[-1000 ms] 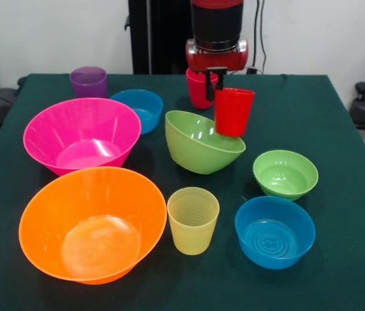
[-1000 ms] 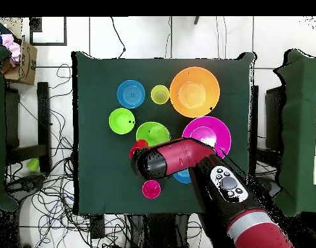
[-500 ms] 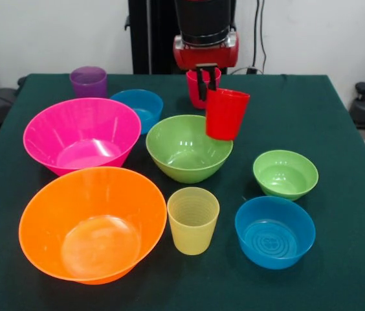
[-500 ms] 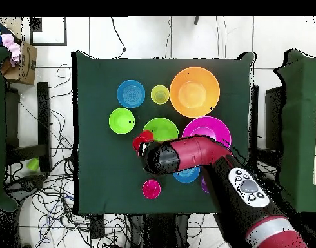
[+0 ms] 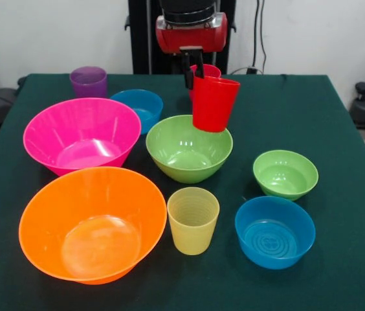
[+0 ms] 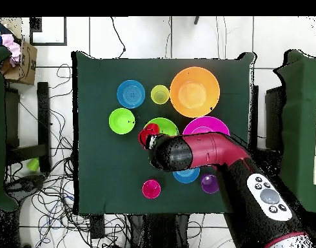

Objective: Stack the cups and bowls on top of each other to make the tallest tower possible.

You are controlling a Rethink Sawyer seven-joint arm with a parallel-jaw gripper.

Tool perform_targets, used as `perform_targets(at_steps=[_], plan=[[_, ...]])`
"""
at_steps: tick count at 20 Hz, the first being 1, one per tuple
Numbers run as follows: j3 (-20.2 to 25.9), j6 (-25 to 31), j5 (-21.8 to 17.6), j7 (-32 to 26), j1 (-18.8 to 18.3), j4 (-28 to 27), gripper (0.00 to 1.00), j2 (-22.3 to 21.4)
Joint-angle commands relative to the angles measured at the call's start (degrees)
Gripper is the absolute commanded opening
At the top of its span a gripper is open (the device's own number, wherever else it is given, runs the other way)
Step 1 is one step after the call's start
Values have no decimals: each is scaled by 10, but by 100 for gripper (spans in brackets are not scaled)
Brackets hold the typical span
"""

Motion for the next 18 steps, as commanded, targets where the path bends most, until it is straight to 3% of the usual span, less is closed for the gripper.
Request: perform_targets(at_steps=[1, 9, 12, 18], plan=[[10, 26, -35, -58, 21, 4, 0, 40], [-48, -3, -99, -22, 68, -22, 0, 75], [-21, 8, -85, -57, 41, -14, 0, 88], [-20, 61, -92, -96, 20, -13, 0, 39]])
